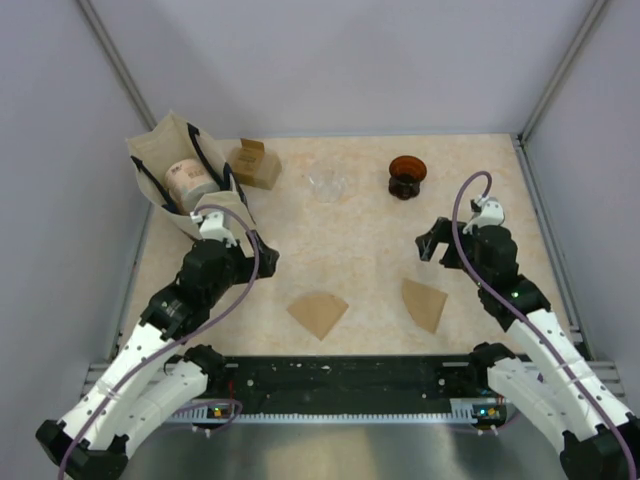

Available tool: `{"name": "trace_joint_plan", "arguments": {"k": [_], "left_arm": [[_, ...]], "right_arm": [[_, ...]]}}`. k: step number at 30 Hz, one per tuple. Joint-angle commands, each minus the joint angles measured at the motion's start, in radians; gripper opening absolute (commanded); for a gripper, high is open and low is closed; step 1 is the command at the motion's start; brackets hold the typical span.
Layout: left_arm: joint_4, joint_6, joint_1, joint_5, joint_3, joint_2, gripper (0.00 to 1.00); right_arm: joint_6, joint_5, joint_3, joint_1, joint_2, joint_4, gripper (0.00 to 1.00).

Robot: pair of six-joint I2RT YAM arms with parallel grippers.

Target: Place the coffee filter in the dripper

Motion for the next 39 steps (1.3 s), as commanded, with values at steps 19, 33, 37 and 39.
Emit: {"name": "trace_joint_plan", "arguments": {"k": [19, 33, 37, 39], "left_arm": [[0.319, -0.063, 0.000, 0.118, -0.044, 0.206, 0.99], [0.333, -0.031, 0.002, 0.089, -0.010, 0.302, 0.99], [0.307, -0.024, 0.003, 0.074, -0.006, 0.313, 0.99], [0.302, -0.016, 0.003, 0.074, -0.004, 0.319, 0.99]], "right_arm": [[0.031, -0.011, 0.178, 0.003, 0.243, -0.003, 0.99], [0.111, 0.201, 0.684, -0.097, 0.849, -0.033, 0.99], [0.105, 0.227, 0.816, -0.118, 1.021, -0.031, 0.93], [0.101, 0.241, 0.889, -0.120, 1.102, -0.033, 0.89]]}}
